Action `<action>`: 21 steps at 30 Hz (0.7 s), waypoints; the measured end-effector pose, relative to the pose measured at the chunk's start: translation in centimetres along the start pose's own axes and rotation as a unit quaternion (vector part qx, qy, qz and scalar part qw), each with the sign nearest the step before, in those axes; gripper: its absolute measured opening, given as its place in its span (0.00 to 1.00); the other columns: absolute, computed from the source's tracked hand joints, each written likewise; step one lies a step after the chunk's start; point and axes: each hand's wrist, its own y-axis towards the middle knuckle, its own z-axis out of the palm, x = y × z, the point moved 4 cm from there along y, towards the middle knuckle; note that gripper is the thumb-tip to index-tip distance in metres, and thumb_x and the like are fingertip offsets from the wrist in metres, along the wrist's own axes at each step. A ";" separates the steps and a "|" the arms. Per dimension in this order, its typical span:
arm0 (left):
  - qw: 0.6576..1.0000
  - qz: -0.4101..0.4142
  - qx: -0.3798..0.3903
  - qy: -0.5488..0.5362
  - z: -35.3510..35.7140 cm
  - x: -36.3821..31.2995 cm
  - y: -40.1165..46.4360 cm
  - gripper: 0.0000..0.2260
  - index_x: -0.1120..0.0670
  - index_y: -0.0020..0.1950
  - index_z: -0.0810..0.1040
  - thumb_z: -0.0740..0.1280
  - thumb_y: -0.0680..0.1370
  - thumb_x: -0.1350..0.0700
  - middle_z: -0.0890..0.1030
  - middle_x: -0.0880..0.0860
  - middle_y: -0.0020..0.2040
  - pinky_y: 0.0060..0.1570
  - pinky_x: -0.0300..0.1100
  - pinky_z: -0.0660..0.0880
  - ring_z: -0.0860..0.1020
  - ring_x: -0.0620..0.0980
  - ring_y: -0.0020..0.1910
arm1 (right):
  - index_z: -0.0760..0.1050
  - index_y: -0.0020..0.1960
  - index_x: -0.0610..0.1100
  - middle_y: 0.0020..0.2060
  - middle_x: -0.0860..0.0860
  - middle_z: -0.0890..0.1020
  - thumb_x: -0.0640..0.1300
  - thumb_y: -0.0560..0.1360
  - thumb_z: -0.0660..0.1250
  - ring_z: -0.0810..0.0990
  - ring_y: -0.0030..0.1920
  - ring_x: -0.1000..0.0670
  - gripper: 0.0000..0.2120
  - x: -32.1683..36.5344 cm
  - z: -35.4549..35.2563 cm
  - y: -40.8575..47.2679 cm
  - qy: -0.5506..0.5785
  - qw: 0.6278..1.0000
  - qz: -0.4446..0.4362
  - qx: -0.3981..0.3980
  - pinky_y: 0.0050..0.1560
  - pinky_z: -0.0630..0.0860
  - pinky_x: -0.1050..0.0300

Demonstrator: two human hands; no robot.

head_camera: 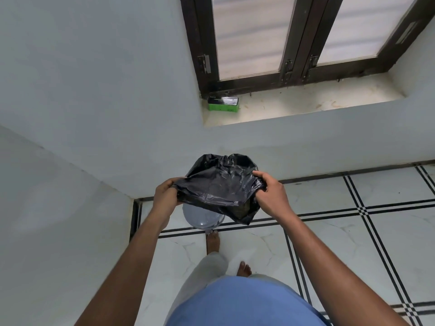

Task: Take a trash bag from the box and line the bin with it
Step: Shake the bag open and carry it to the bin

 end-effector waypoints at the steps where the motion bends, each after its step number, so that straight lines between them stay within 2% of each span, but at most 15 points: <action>1: 1.000 -0.003 0.000 -0.001 -0.1 0.2 0.1 0.22 0.53 0.53 0.87 0.56 0.82 0.72 0.88 0.56 0.51 0.51 0.49 0.84 0.86 0.55 0.50 | 0.79 0.77 0.51 0.49 0.54 0.88 0.32 0.77 0.66 0.84 0.41 0.49 0.30 0.1 0.2 0.0 -0.001 1.000 0.002 0.004 0.45 0.83 0.52; 3: 1.000 -0.013 0.001 -0.004 -0.4 0.6 0.5 0.21 0.53 0.52 0.87 0.57 0.83 0.72 0.88 0.55 0.49 0.50 0.49 0.84 0.86 0.54 0.49 | 0.78 0.77 0.51 0.48 0.53 0.88 0.32 0.77 0.66 0.79 0.34 0.53 0.31 0.2 1.0 0.0 -0.006 1.000 0.004 0.013 0.37 0.79 0.57; 5: 1.000 -0.022 0.003 -0.004 -0.6 1.1 1.1 0.21 0.53 0.51 0.87 0.58 0.83 0.71 0.89 0.54 0.47 0.50 0.49 0.85 0.86 0.54 0.49 | 0.79 0.76 0.52 0.48 0.52 0.88 0.33 0.77 0.66 0.77 0.31 0.58 0.30 0.2 1.6 0.0 -0.001 1.000 0.010 0.014 0.34 0.75 0.63; 7: 1.000 -0.030 0.008 0.000 -0.7 1.4 1.6 0.20 0.53 0.52 0.87 0.58 0.83 0.71 0.89 0.54 0.48 0.51 0.49 0.85 0.86 0.54 0.49 | 0.79 0.76 0.51 0.51 0.51 0.88 0.34 0.78 0.66 0.80 0.35 0.60 0.29 0.2 2.1 0.0 -0.003 1.000 0.022 0.014 0.35 0.74 0.66; 9: 0.999 -0.037 0.011 0.004 -0.8 1.9 2.2 0.21 0.52 0.53 0.87 0.58 0.83 0.71 0.89 0.55 0.50 0.52 0.49 0.85 0.86 0.55 0.51 | 0.79 0.76 0.50 0.56 0.50 0.87 0.33 0.79 0.66 0.83 0.43 0.57 0.28 0.4 2.8 -0.1 -0.006 0.999 0.033 0.019 0.38 0.77 0.67; 12: 0.998 -0.053 0.023 0.005 -1.3 2.6 3.2 0.22 0.52 0.54 0.87 0.57 0.82 0.71 0.88 0.57 0.53 0.49 0.47 0.85 0.85 0.56 0.53 | 0.80 0.75 0.49 0.60 0.49 0.87 0.33 0.80 0.67 0.84 0.50 0.59 0.26 0.6 4.8 0.5 -0.008 0.998 0.042 0.037 0.41 0.76 0.72; 13: 0.998 -0.057 0.025 0.007 -1.4 2.9 3.3 0.22 0.52 0.54 0.88 0.57 0.82 0.70 0.88 0.57 0.54 0.50 0.47 0.85 0.85 0.56 0.54 | 0.80 0.75 0.50 0.61 0.49 0.87 0.34 0.80 0.67 0.84 0.53 0.57 0.26 0.7 5.4 0.6 -0.011 0.998 0.044 0.043 0.44 0.77 0.72; 16: 0.997 -0.077 0.031 0.010 -1.8 3.7 3.9 0.21 0.53 0.55 0.88 0.58 0.82 0.70 0.88 0.58 0.55 0.46 0.45 0.86 0.86 0.56 0.53 | 0.81 0.74 0.51 0.64 0.50 0.86 0.35 0.79 0.66 0.84 0.60 0.51 0.26 0.8 7.6 1.1 -0.015 0.996 0.057 0.070 0.58 0.81 0.60; 18: 0.995 -0.090 0.036 0.011 -2.1 4.0 4.3 0.19 0.55 0.57 0.88 0.58 0.83 0.69 0.88 0.58 0.53 0.41 0.40 0.85 0.86 0.55 0.49 | 0.81 0.74 0.51 0.63 0.51 0.86 0.35 0.79 0.66 0.84 0.61 0.51 0.25 1.1 8.9 1.3 -0.010 0.994 0.071 0.088 0.61 0.82 0.56; 21: 0.993 -0.110 0.039 0.013 -2.3 4.8 5.0 0.19 0.57 0.58 0.86 0.57 0.83 0.70 0.88 0.58 0.51 0.40 0.41 0.85 0.87 0.56 0.49 | 0.80 0.75 0.50 0.64 0.52 0.85 0.38 0.81 0.65 0.84 0.63 0.49 0.24 1.0 10.9 1.7 0.005 0.988 0.102 0.112 0.65 0.83 0.50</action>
